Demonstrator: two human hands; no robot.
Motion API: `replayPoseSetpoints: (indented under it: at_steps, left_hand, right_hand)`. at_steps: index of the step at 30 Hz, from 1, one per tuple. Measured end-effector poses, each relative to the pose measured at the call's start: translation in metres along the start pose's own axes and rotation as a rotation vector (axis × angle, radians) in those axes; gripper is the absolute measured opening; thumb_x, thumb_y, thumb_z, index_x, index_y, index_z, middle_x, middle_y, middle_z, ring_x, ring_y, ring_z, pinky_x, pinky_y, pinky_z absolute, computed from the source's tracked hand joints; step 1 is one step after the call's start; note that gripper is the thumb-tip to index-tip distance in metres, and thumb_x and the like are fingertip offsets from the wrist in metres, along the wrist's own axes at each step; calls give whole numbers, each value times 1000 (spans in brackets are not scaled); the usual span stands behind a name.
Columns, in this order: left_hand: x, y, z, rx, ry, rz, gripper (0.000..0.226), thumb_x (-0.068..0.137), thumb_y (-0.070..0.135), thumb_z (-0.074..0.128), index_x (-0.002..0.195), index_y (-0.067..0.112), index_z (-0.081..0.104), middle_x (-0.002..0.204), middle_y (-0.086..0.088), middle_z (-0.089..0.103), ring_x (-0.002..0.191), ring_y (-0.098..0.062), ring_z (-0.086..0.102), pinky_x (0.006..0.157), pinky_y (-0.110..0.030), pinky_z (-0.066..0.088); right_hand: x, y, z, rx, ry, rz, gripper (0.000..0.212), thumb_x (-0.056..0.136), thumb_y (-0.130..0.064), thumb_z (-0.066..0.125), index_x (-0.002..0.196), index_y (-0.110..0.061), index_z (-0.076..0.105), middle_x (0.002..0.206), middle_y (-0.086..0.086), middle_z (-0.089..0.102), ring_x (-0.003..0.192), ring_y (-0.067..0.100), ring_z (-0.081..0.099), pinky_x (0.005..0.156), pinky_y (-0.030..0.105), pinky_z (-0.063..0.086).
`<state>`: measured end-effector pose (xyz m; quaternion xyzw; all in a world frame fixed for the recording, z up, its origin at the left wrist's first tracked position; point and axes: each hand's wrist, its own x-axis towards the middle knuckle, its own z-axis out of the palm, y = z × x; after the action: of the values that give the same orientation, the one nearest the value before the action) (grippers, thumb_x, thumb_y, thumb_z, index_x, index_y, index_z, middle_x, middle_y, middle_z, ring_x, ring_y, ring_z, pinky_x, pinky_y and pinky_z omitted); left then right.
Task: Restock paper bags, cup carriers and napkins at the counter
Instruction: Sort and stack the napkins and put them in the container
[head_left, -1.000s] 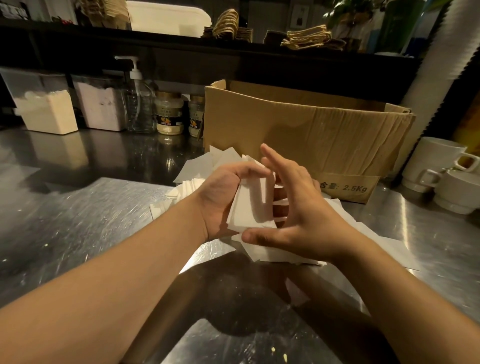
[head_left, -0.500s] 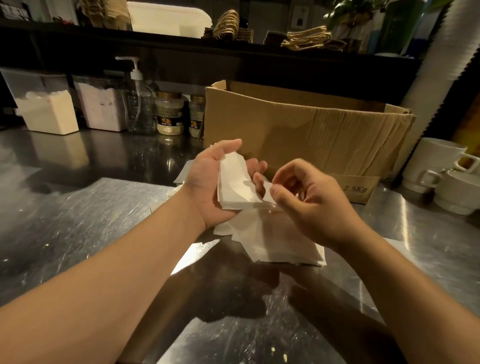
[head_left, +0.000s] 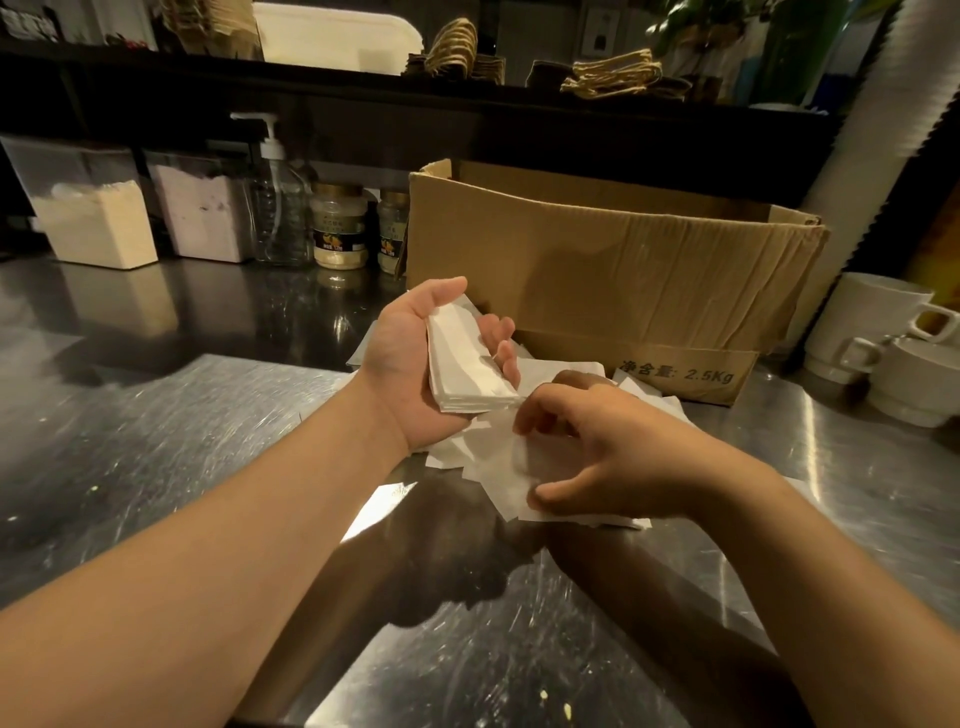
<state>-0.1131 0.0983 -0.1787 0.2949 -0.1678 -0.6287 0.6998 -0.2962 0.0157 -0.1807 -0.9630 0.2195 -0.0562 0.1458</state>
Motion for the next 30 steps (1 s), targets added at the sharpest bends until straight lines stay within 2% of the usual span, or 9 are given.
replayPoseSetpoints:
  at_steps: [5,9,13,17,21,26,30]
  left_hand:
    - [0,-1,-1,11,6,-4,48,84,43,64,120,12,57,93,-8,61,78,-20,58,79,-32,50]
    - [-1,-1,1,20,20,-3,56,77,40,68,123,11,55,104,-9,57,85,-22,57,82,-33,50]
    - [-3,-2,5,16,46,24,68,70,30,72,132,12,50,111,-13,56,87,-24,58,81,-34,55]
    - [-2,-2,6,0,68,34,50,86,29,67,131,11,55,106,-12,65,87,-26,65,91,-40,57]
    - [-1,0,4,-16,57,21,60,82,35,72,134,12,54,105,-13,64,84,-27,65,87,-39,58]
    - [1,-1,2,2,44,1,71,77,31,72,142,14,49,107,-11,64,84,-25,63,82,-38,56]
    - [1,-1,2,28,47,-1,72,75,32,71,141,13,48,113,-13,60,87,-24,60,76,-35,58]
  right_hand:
    - [-1,0,-4,51,-19,6,42,83,-36,76,117,-46,55,114,-24,50,106,-1,52,96,27,52]
    - [0,1,-4,46,-25,20,43,82,-28,75,114,-46,53,114,-24,50,107,4,52,97,30,53]
    - [-2,-2,-2,-25,6,1,41,81,-42,78,112,-44,51,111,-22,45,103,5,48,90,26,52]
    - [-3,-7,1,-140,68,-35,32,85,-46,71,110,-41,51,107,-19,46,100,7,43,88,30,49]
    - [-4,-11,-2,-161,40,-5,34,86,-38,73,114,-40,54,100,-20,50,94,8,49,83,26,51]
    - [-4,-11,-4,-98,-47,78,51,82,-13,76,117,-39,49,107,-18,45,102,10,44,90,28,50]
    - [-3,-11,-2,-143,54,35,35,90,-31,71,118,-37,52,106,-17,49,99,10,49,89,28,51]
